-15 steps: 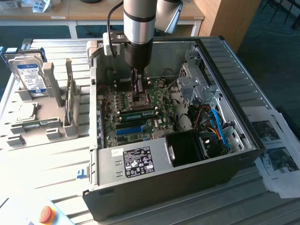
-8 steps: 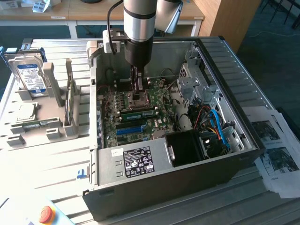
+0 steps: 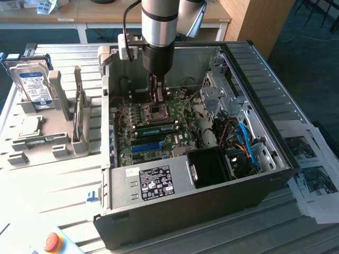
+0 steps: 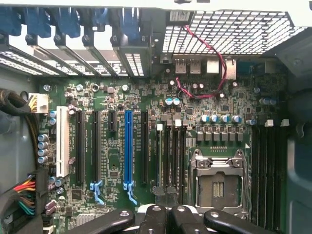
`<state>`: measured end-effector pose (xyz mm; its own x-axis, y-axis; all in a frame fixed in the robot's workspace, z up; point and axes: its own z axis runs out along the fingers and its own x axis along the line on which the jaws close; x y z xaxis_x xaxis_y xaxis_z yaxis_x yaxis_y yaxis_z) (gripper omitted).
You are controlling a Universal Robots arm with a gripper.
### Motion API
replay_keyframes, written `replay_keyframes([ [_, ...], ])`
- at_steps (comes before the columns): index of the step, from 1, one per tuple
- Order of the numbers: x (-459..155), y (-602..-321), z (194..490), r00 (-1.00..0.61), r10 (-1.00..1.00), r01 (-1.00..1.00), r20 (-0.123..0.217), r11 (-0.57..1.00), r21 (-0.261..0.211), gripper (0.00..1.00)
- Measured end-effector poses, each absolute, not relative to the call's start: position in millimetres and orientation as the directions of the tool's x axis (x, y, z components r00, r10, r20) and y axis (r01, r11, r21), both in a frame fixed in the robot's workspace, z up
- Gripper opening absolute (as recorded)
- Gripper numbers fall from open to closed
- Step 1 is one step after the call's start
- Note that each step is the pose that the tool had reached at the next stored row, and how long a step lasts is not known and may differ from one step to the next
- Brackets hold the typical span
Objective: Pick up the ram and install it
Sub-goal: 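Press down the ram until it locks into place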
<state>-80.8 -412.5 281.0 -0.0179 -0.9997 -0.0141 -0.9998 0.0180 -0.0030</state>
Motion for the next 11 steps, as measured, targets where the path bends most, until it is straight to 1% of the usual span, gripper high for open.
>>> replay_keyframes([
  [11,-69.9,-412.5,281.0,-0.018,-1.0,-1.0,-0.014,0.018,-0.002,0.1],
])
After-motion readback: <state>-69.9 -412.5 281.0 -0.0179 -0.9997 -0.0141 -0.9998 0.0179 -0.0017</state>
